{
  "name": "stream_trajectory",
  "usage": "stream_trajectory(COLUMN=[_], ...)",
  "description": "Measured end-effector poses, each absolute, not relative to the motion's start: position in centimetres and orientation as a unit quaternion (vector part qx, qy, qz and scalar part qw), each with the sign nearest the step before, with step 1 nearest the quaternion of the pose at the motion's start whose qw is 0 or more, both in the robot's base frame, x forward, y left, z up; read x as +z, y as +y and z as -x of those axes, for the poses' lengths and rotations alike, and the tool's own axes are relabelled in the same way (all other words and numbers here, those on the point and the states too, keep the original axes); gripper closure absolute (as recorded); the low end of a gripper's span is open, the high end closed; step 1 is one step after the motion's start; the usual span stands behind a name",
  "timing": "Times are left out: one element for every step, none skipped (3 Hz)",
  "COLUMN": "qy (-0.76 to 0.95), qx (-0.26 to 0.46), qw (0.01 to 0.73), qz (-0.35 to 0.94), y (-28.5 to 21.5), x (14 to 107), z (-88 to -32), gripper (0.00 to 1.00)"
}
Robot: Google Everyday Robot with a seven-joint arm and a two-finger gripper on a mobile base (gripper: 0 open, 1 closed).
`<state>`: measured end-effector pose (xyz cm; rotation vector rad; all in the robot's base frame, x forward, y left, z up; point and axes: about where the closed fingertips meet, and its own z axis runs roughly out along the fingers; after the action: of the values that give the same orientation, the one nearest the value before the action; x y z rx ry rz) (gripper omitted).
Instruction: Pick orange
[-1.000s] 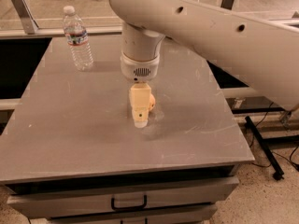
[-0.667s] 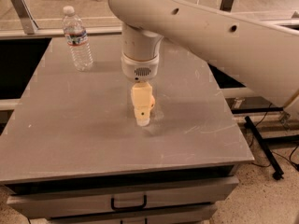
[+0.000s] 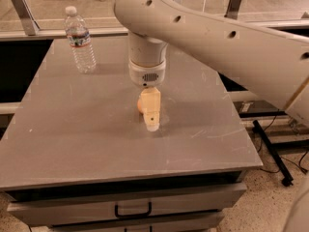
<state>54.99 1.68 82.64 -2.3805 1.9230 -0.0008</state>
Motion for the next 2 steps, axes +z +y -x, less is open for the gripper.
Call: stream_trajectory(qy=[0.630,0.627], qx=[0.004,0.010], qw=[0.045,0.051], qz=[0.775,0.777], y=[0.73,-0.20], x=[83.07,83.67], z=[-55.27,-55.20], gripper=[0.00,0.18])
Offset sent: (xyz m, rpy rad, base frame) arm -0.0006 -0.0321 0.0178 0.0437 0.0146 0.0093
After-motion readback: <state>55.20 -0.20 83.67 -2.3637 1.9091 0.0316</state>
